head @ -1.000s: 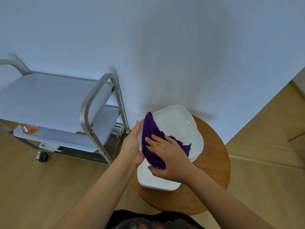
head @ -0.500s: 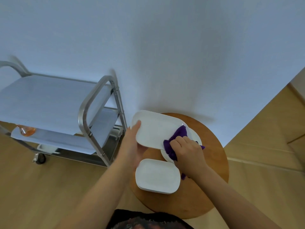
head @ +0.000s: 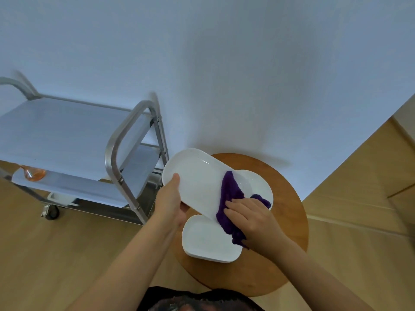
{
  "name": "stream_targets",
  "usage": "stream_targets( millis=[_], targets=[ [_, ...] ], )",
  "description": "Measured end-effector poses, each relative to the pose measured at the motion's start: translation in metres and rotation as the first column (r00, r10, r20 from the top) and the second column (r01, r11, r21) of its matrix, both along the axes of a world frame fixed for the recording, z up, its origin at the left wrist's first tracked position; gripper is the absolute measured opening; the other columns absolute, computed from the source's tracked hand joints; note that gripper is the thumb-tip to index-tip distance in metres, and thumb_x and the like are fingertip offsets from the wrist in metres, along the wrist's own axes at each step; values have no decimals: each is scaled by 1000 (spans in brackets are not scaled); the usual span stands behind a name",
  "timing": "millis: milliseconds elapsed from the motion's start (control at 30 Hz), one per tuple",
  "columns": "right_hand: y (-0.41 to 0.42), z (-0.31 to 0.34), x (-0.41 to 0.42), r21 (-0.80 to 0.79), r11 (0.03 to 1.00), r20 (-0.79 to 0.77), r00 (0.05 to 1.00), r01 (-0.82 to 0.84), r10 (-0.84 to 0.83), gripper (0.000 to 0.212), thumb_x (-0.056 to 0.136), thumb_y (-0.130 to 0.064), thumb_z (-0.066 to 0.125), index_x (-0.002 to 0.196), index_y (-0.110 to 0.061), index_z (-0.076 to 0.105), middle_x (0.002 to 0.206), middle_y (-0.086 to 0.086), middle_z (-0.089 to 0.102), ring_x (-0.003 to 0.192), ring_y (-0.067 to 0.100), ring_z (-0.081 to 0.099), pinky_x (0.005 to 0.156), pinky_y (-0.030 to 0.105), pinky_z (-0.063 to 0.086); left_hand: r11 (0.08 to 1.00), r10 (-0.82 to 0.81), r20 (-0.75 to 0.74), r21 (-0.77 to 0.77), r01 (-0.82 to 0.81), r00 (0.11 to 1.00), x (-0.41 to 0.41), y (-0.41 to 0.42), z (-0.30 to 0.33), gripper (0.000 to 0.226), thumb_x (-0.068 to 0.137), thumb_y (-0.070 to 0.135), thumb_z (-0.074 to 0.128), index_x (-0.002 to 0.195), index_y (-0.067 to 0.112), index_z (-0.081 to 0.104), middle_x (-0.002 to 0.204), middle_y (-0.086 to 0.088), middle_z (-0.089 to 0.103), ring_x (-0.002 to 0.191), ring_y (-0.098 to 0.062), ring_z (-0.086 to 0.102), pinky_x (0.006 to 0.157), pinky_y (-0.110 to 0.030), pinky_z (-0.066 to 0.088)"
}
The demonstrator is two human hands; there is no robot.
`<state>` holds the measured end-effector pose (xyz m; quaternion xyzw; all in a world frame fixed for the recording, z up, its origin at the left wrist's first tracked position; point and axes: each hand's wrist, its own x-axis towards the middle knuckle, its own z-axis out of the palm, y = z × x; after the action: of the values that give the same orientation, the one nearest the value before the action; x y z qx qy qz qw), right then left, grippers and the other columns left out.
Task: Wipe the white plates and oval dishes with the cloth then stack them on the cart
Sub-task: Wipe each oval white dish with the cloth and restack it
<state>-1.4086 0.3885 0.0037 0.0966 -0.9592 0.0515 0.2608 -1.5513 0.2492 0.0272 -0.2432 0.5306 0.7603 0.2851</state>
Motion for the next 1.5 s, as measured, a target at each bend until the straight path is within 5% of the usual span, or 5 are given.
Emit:
stream_targets(
  millis=[367, 567, 800, 967, 1500],
  targets=[
    [34, 8, 10, -116, 978, 429, 897, 174, -109, 55, 68, -6, 81, 118, -19, 64, 122, -2, 64, 120, 21, 55, 99, 25, 42, 897, -418, -178, -237, 373, 891, -23, -9, 5, 41, 95, 33, 53, 125, 5, 52, 109, -15, 66, 96, -32, 63, 61, -33, 51],
    [37, 41, -7, -944, -85, 325, 855, 319, -405, 22, 78, -5, 61, 79, -27, 58, 59, -11, 61, 65, 21, 58, 52, 25, 45, 672, -713, -181, -454, 585, 678, -20, -14, 15, 35, 95, 33, 52, 116, 6, 56, 92, -11, 65, 75, -22, 62, 49, -24, 48],
    [12, 74, -40, -599, 763, 553, 815, 243, 174, 61, 80, -14, 66, 133, -30, 41, 117, -15, 50, 103, 4, 50, 81, 8, 39, 378, -925, -277, -634, 675, 258, -3, 5, 41, 26, 93, 34, 54, 90, 13, 69, 84, -5, 72, 82, -24, 68, 77, -36, 54],
    [19, 86, -54, -634, 711, 716, 577, 303, 393, 36, 72, -17, 80, 93, -28, 53, 89, -10, 60, 86, 13, 62, 65, 18, 52, 151, -969, -243, -728, 669, -46, -5, -9, 57, 37, 96, 35, 48, 99, 2, 66, 95, -14, 70, 88, -29, 66, 83, -42, 53],
    [8, 67, -41, -890, -149, 402, 895, 432, 193, 20, 76, 0, 72, 94, -7, 66, 89, 10, 71, 82, 25, 69, 77, 36, 57, 961, -275, -521, -152, 229, 808, -20, -4, 70, 16, 91, 24, 60, 81, 12, 65, 68, 1, 72, 62, -16, 68, 59, -29, 57]
  ],
)
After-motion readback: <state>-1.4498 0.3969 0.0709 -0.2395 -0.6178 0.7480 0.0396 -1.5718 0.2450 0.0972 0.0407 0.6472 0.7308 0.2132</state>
